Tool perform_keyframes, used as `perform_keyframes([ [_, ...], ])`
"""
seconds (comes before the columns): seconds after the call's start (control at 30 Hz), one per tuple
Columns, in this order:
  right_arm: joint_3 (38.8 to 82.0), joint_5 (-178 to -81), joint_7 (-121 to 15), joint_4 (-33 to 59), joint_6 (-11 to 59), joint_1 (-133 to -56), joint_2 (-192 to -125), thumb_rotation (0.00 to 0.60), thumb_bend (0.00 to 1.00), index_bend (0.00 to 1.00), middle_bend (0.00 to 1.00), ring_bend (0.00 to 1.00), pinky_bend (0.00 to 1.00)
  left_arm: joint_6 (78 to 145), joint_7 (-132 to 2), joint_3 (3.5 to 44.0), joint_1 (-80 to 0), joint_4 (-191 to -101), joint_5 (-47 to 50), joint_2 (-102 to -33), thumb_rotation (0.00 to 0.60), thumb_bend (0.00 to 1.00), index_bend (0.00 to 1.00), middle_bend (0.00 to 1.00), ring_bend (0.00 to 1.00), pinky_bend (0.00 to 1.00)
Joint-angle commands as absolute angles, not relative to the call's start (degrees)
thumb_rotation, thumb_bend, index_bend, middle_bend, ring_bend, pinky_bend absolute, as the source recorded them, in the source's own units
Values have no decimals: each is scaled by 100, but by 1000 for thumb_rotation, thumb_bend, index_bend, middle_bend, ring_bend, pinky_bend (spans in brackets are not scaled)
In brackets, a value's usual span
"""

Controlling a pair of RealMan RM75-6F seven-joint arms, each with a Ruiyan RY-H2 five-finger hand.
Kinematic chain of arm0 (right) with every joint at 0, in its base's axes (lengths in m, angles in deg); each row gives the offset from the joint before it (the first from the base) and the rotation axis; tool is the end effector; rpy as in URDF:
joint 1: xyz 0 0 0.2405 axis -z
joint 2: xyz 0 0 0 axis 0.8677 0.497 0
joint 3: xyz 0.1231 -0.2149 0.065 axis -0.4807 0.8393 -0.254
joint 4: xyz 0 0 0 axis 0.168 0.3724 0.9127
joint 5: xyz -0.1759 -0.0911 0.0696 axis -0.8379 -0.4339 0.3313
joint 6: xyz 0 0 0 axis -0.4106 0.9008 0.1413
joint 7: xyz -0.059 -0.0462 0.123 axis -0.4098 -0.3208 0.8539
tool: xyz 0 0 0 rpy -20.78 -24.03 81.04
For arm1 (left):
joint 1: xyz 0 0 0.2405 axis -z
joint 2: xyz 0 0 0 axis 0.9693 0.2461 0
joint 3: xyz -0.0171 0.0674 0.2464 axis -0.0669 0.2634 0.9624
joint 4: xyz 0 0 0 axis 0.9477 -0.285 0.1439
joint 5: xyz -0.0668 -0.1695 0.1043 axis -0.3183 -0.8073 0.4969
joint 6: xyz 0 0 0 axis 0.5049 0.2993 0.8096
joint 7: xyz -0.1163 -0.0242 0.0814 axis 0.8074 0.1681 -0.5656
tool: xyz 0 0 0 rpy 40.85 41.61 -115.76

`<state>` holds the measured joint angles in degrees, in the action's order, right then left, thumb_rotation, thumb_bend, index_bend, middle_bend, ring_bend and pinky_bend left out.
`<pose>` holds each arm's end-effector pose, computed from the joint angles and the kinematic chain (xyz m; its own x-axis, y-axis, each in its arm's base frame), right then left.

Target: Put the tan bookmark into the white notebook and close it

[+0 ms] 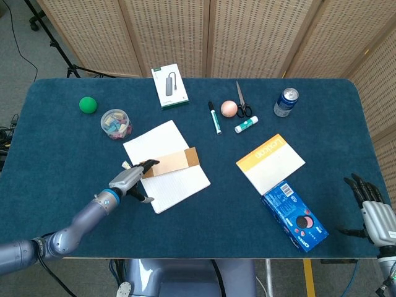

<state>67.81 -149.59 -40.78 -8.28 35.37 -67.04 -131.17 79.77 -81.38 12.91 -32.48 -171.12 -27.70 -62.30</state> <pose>-0.3200 -0.1899 0.1819 0.2418 -0.1403 0.9601 -0.9670 0.0475 0.2505 -0.1409 0.3361 -0.0019 0.0036 0.6748 0.7380 0.9995 -0.0247 0.0177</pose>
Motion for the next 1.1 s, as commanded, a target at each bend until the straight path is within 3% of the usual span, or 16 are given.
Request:
perform_keyframes([
  [0.03,6779,-14947,-4071,-837,3537,-6704,-13107,600,0,0,0,0,0,7862,-7984,1492,-3091,-17073,-2868,-6191,600,209,0,0,0,0],
  [0.53,6800,-14966,-4096,-863,3544,-6702,-13097,600,0,0,0,0,0,8028,-7764,2089,-2559,-17381,-3081,-6010,600,220,0,0,0,0],
  [1.1,6815,-14975,-4061,-869,3531,-6708,-13073,600,0,0,0,0,0,8465,-7652,2439,-1954,-17908,-3415,-5623,600,220,0,0,0,0],
])
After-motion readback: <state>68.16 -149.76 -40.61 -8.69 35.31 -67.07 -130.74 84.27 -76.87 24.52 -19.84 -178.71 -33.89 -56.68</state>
